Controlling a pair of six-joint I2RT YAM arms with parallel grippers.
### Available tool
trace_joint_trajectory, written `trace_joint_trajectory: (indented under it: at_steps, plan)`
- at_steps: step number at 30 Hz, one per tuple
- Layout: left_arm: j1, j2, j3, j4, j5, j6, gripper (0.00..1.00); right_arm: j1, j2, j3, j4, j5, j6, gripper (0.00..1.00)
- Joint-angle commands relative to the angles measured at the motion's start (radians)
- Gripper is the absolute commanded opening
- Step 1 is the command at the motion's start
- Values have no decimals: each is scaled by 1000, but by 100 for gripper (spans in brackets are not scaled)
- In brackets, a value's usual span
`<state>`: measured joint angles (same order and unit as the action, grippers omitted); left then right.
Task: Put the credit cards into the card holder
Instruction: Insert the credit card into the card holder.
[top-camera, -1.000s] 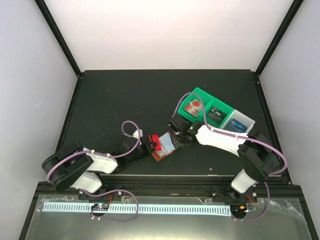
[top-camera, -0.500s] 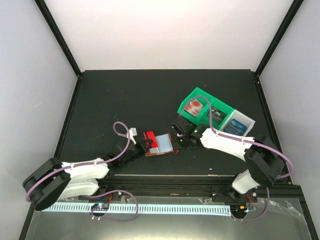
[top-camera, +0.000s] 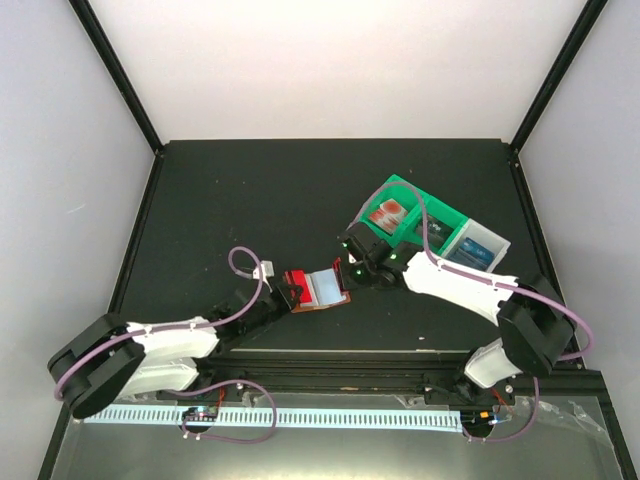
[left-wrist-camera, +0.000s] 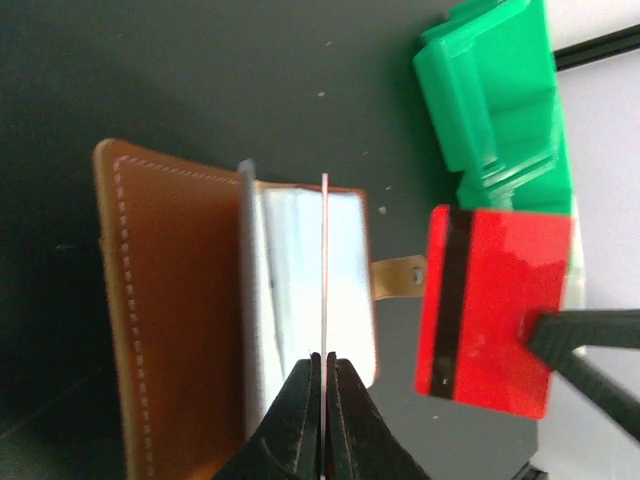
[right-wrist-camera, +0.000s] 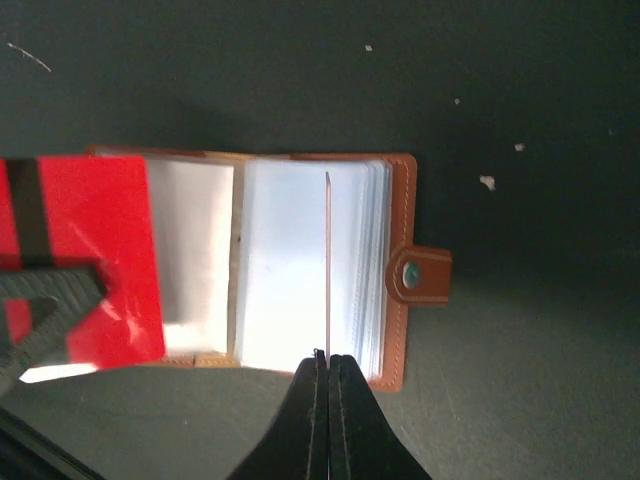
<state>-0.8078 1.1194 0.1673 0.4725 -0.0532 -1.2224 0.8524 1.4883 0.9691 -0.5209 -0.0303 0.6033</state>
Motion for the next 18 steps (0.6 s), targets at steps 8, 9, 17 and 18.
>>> trace_joint_trajectory:
  at_steps: [8,9,17,18]
  plan:
    - [-37,194,34,168,1,-25,2,-11,116,87,-29,70,-69,1]
    - [-39,207,35,176,0,-27,2,-12,121,90,-33,78,-74,1]
    - [-55,293,43,261,6,-43,2,-22,160,84,-19,42,-93,1]
    - [-56,300,43,271,7,-45,2,-21,163,82,-16,37,-94,1]
